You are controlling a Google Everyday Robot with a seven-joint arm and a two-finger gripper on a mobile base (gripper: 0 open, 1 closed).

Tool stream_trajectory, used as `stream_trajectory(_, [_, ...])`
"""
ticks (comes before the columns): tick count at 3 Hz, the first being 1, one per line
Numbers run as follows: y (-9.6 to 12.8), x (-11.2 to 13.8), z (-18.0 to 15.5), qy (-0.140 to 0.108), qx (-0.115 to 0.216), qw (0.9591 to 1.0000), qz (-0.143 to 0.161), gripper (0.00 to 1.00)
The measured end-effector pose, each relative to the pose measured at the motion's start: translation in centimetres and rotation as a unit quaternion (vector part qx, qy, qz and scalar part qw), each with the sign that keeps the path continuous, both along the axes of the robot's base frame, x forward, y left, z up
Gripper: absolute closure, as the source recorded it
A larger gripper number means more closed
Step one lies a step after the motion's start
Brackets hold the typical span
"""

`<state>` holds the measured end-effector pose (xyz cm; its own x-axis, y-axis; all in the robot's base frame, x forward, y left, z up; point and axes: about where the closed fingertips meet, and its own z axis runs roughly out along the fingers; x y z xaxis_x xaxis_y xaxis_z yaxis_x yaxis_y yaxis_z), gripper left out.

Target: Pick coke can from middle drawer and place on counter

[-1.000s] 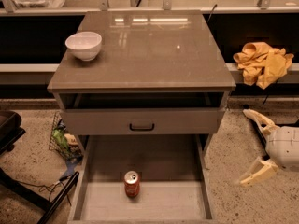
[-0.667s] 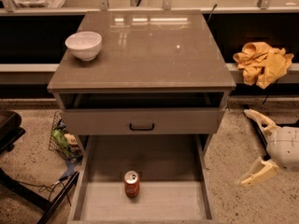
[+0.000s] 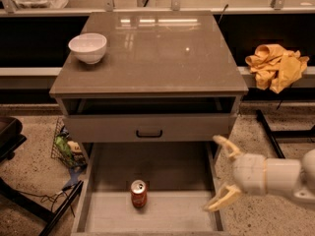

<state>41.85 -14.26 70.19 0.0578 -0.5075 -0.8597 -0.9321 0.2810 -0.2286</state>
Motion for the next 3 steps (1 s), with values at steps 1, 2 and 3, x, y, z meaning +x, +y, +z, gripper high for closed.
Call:
stream_trajectory(1, [4.4,-0.5,-3.8,-0.002,0.04,0.9989,0.024,0.0])
stream_trajectory(2, [8.1,-1.2,-6.9,-0.006,0.078,0.9959,0.046,0.0])
stream_trajectory(3, [12.2,-1.5,-9.5,-0.004,0.087,0.9944,0.06,0.0])
